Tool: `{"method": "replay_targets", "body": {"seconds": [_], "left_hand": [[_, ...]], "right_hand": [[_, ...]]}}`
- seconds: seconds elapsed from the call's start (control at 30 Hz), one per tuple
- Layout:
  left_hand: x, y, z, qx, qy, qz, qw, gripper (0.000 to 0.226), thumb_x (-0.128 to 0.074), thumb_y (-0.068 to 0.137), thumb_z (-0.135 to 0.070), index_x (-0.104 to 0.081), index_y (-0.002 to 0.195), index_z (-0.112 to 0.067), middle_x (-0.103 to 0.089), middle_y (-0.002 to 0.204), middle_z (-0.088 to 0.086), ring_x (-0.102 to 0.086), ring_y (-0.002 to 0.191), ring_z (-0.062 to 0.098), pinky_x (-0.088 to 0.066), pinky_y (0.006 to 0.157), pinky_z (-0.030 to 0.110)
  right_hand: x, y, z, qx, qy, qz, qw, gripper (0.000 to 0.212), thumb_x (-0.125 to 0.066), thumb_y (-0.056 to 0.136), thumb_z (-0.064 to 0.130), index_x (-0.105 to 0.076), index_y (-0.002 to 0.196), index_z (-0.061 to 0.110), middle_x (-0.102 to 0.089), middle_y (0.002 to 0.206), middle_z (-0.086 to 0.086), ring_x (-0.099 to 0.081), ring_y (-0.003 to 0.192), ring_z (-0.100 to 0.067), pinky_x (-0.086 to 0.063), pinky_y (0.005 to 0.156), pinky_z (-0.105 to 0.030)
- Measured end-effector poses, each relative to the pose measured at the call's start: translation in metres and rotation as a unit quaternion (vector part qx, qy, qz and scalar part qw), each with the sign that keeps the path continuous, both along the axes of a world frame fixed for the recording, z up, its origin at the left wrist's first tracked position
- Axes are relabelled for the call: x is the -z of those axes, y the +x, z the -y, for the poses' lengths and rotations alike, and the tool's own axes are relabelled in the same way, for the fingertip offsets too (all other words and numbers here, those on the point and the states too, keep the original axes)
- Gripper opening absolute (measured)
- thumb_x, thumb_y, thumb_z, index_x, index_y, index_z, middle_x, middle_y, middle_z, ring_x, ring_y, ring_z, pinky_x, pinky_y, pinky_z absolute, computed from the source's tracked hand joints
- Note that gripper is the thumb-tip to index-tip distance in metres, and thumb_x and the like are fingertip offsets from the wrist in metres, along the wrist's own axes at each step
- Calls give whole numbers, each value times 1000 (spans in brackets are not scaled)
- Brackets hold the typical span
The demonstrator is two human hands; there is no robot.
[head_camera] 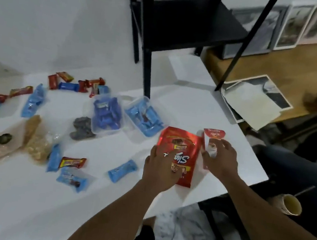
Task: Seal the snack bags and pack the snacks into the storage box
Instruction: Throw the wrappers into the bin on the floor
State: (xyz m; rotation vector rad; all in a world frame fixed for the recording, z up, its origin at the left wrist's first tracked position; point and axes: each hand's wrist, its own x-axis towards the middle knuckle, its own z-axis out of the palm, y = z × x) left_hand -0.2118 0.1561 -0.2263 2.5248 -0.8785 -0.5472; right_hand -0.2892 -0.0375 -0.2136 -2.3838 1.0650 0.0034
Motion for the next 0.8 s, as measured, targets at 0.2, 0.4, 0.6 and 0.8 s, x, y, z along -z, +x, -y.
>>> {"method": "replay_targets", "body": {"seconds": [0.2,0.4,0.6,0.8], "left_hand": [[55,11,53,41,97,22,994,102,-46,70,-87,-10,154,-42,0,168,6,7,151,46,-6,113,75],[67,2,60,49,118,81,988,106,-36,65,-96,-17,154,-41,-12,167,8,-5,150,50,-7,109,78],[64,-6,49,13,59,119,991,64,-66,80,-54,-52,137,-30,-52,146,7,-44,138,36,-47,98,58],[52,-23,34,-74,13,106,992,38,-69,88,-27,-65,126,-29,-65,131,-1,-55,128,24,-51,96,45]], "right_hand": [[60,6,20,6,-74,-51,996,68,-62,81,62,-38,139,37,-30,159,-7,-35,142,-37,-46,99,-64],[68,-1,26,0,-96,-33,995,68,-62,83,59,-41,143,36,-27,162,-5,-37,140,-36,-45,101,-59],[64,-10,29,-5,-64,-7,998,69,-66,83,55,-40,144,36,-25,163,-5,-35,140,-37,-43,104,-58],[46,-30,24,-55,-54,11,997,67,-66,83,51,-43,144,34,-27,161,-7,-36,138,-40,-45,104,-58]]}}
